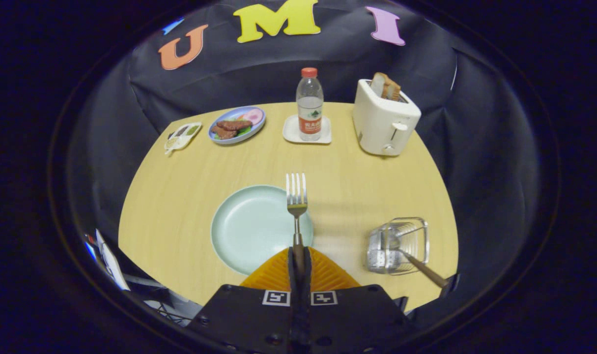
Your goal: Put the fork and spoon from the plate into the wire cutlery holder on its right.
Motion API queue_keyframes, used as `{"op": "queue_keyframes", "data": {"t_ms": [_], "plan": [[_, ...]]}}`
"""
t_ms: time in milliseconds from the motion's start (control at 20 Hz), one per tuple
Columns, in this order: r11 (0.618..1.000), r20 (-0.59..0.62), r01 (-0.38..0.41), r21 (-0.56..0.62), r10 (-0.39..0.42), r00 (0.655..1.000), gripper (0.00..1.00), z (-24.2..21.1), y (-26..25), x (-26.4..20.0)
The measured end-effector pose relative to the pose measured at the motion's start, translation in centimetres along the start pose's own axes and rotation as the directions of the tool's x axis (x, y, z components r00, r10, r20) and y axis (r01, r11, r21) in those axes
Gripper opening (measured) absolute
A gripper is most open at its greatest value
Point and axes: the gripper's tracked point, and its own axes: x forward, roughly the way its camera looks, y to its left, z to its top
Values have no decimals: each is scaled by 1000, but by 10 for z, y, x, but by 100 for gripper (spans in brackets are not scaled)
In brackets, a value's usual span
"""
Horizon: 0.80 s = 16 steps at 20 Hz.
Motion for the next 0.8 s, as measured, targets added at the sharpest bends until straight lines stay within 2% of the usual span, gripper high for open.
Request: {"op": "queue_keyframes", "data": {"t_ms": [150,400,600,800], "plan": [[1000,-48,24,5,-23,999,0,3,-54,-27],[999,-225,27,23,-21,974,0,-22,-124,-53],[999,-339,23,27,-13,941,0,-38,-149,-53],[997,-450,-25,76,56,891,1,-54,-142,-51]]}}
